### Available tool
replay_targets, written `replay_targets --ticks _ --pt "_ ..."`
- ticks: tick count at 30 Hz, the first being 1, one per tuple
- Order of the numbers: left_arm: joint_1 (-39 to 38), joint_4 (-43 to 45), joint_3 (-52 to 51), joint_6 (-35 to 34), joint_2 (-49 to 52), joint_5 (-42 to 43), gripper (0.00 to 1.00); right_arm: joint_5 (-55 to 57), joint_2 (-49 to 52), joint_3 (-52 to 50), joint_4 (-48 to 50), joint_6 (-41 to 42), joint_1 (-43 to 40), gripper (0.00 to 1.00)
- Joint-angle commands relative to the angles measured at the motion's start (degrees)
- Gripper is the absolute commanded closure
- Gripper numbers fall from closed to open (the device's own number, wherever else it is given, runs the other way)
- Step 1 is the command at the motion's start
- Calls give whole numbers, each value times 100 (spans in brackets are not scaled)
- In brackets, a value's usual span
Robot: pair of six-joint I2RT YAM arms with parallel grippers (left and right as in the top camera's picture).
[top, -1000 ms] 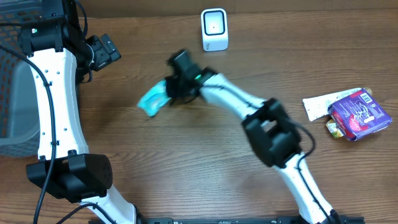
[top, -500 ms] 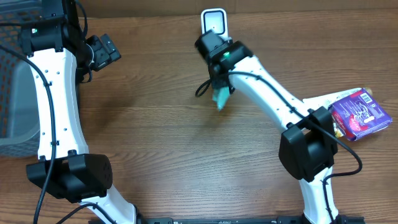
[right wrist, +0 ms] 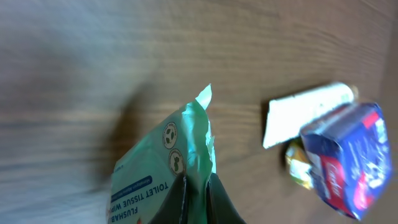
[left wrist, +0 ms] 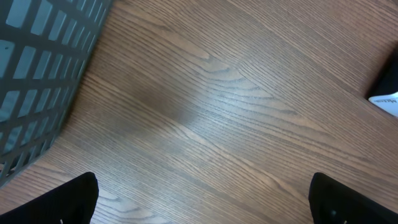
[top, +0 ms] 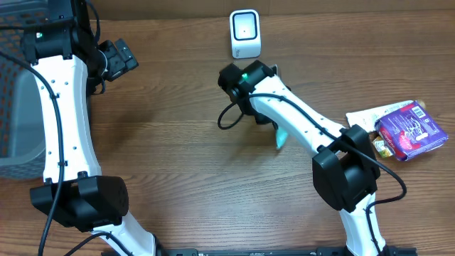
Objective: Scan the item barcode
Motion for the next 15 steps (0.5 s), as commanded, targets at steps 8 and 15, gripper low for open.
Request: replay_targets --ticks 8,15 --pt "-37 2 33 -81 22 -2 0 -343 501 -129 310 225 166 96" --pt "-37 2 33 -81 22 -2 1 -2599 507 -129 1523 -907 592 70"
